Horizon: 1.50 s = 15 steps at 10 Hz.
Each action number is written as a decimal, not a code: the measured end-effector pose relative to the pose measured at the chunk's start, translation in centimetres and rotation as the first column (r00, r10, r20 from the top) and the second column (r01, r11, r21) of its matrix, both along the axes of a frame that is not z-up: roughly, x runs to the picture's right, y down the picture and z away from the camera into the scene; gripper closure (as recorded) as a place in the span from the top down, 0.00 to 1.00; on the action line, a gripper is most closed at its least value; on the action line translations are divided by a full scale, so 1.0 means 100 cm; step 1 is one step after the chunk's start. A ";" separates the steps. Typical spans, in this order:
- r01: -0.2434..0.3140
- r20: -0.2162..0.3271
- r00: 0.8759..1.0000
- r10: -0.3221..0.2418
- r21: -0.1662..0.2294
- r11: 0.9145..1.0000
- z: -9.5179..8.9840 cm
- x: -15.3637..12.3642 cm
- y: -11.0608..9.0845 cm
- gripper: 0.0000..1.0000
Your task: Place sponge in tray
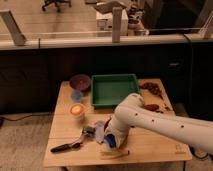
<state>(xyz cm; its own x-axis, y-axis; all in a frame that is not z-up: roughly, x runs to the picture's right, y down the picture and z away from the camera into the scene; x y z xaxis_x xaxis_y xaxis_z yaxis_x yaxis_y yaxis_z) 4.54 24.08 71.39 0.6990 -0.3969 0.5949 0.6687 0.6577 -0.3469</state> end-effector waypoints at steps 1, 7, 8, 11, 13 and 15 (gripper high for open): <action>-0.014 0.004 1.000 0.014 0.013 1.000 0.002 0.006 -0.003 0.04; -0.106 0.092 0.991 0.096 0.109 0.988 0.040 0.031 -0.067 0.00; -0.109 0.098 0.990 0.097 0.125 0.986 0.046 0.028 -0.080 0.00; -0.108 0.105 0.990 0.091 0.162 0.981 0.056 0.017 -0.110 0.00; -0.109 0.099 0.991 0.092 0.185 0.977 0.056 0.013 -0.122 0.00; -0.113 0.092 0.991 0.096 0.207 0.972 0.057 0.008 -0.136 0.00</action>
<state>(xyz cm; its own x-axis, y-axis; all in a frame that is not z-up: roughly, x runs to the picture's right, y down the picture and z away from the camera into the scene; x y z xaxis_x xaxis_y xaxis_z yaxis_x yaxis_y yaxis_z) 5.32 10.50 77.10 0.6964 -0.4469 0.5615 0.6124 0.7780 -0.1404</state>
